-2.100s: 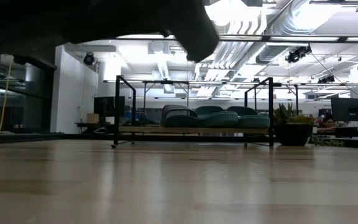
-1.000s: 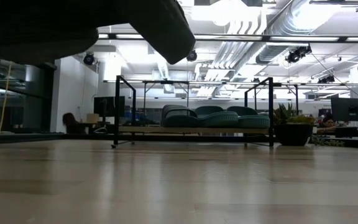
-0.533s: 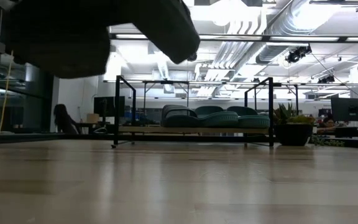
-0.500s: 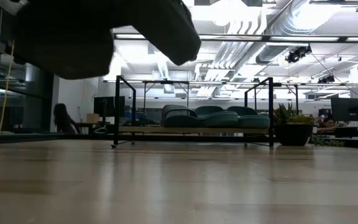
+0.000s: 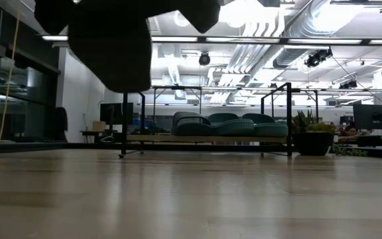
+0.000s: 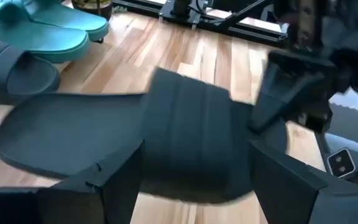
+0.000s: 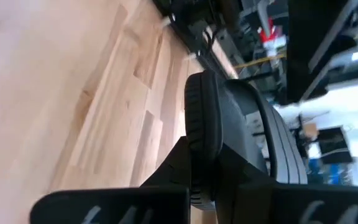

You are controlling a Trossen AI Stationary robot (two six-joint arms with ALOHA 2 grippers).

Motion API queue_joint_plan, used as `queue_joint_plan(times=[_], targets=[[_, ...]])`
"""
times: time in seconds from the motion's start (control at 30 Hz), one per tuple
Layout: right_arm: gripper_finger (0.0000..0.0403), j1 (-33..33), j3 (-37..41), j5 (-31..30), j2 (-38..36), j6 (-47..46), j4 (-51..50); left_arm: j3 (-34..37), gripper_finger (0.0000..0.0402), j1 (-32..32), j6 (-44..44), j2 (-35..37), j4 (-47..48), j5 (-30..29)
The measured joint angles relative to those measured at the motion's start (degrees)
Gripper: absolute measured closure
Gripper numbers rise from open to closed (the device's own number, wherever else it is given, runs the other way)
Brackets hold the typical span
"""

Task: Pick and place slides into the shelf
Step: Put the black slipper on the shelf

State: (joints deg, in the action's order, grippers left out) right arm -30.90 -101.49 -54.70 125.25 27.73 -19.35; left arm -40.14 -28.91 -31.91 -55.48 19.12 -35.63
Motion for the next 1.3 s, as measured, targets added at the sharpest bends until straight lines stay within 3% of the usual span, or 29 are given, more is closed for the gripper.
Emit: queue_joint_plan(times=[0.17, 0.37, 0.47, 0.7, 0.9, 1.03, 1.17, 1.3], targets=[[0.0398, 1.59, 0.00, 0.89, -1.34, -2.44, -3.12, 0.00, 0.0150, 0.00, 0.02, 0.00, 1.94, -0.98], [0.0398, 5.02, 0.37, 7.55, -1.34, -2.75, -2.68, 0.00, 0.0153, 0.00, 0.05, 0.09, 4.48, -1.91], [0.0398, 7.19, 2.18, 7.85, -1.94, -2.29, -1.23, 0.00, 0.0154, 0.00, 0.05, 0.21, 6.49, -1.91], [0.0398, 10.31, 12.38, 9.93, -9.35, -0.49, 8.17, 0.03, 0.0154, 0.00, 0.07, 2.89, 9.44, -2.00], [0.0398, 12.28, 26.90, 11.88, -19.03, 5.77, 27.99, 0.04, 0.0154, 0.00, 1.17, 5.67, 11.74, -3.22], [0.0398, 14.30, 34.16, 13.84, -23.20, 9.36, 34.85, 0.06, 0.0154, 0.02, 2.50, 6.94, 11.08, -4.18], [0.0398, 16.94, 36.54, 15.10, -23.89, 12.13, 37.28, 0.04, 0.0153, 0.02, 4.27, 8.06, 10.62, -6.84], [0.0398, 20.33, 36.76, 20.11, -23.89, 13.61, 37.65, 0.06, 0.0154, 0.04, 6.04, 8.86, 10.26, -10.33]])
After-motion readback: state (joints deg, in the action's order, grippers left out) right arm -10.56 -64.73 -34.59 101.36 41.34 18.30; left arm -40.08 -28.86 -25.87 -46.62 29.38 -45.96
